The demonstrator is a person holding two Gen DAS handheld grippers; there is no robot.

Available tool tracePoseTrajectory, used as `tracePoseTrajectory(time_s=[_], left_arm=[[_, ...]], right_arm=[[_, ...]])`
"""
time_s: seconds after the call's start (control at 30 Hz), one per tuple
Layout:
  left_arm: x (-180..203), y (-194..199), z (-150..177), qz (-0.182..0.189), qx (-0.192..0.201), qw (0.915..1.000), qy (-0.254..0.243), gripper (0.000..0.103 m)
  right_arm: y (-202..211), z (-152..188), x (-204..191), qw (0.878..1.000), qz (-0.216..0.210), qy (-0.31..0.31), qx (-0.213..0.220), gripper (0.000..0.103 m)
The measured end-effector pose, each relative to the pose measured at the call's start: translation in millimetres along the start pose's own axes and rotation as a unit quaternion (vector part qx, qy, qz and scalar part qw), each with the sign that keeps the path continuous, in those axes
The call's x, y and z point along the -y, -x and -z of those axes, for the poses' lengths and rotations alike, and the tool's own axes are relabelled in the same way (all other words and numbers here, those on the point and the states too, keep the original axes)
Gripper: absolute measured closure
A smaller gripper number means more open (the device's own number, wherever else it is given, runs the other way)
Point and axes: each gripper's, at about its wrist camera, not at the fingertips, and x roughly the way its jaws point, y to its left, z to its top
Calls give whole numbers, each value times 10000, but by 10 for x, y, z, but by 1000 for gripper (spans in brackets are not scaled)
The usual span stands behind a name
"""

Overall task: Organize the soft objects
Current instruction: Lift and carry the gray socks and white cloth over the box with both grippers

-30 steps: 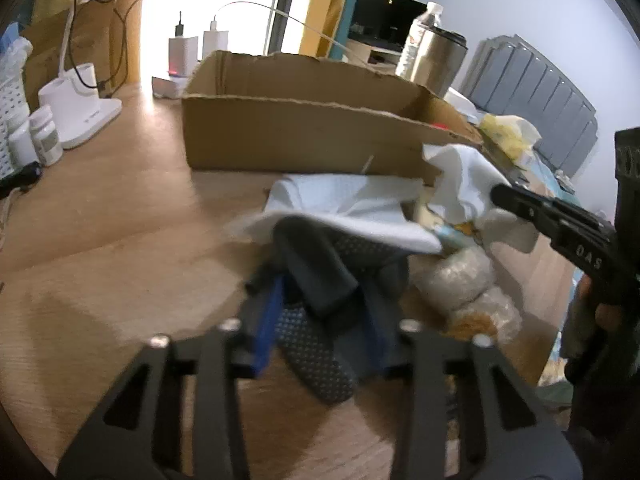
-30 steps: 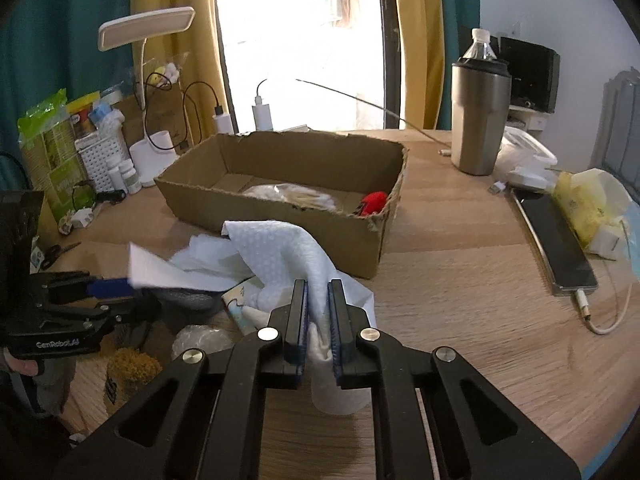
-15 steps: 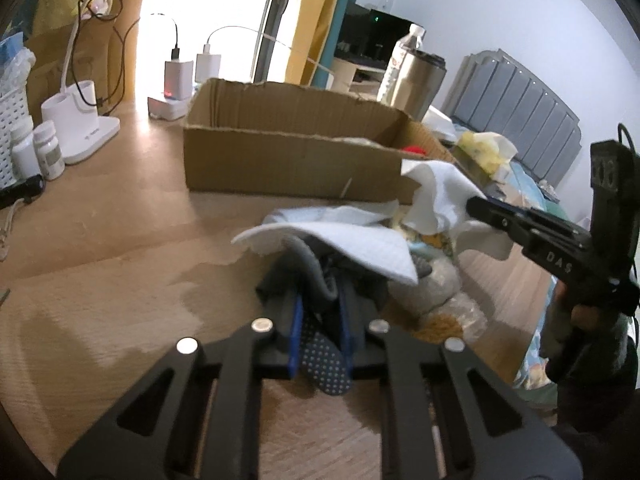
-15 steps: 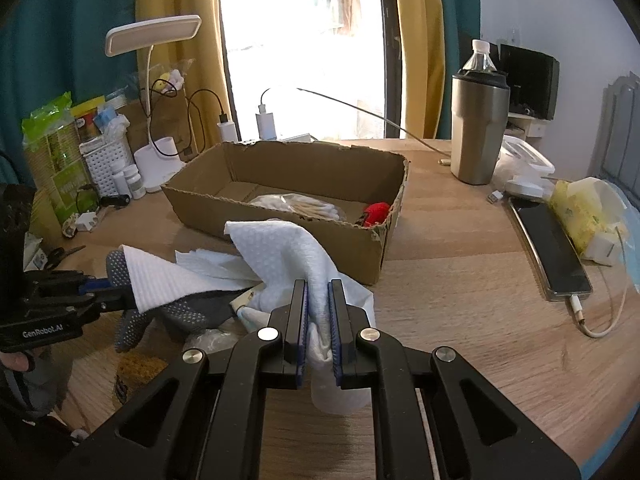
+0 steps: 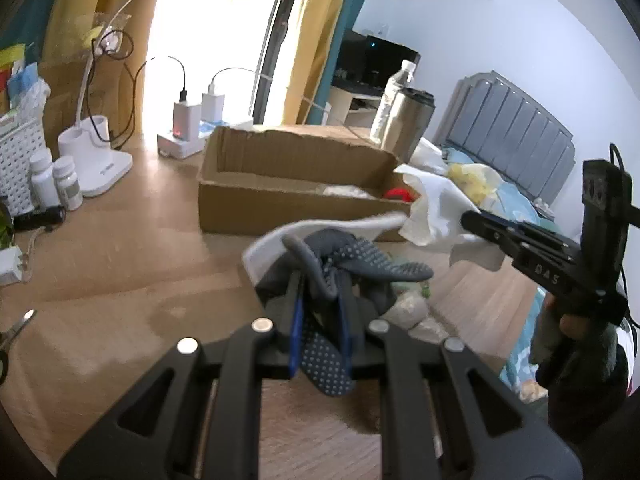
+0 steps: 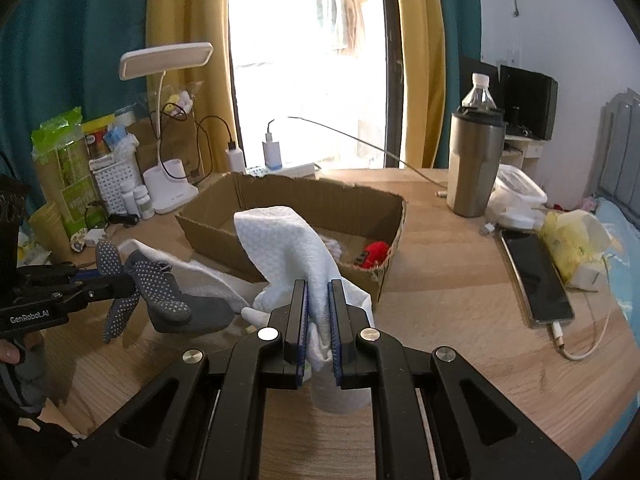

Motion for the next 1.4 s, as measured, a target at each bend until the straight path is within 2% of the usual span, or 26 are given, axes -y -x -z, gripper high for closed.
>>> tracePoseTrajectory(time_s=[0.7,1.4], left_arm=[[32,383,-244,-70,536,9985,-41,87],[-129,251,-595,-188,748,9970,-57,87]], right_arm=[[249,-229,-27,9991,39,75,408,92],[57,-525,31,9991,45,105,417,92]])
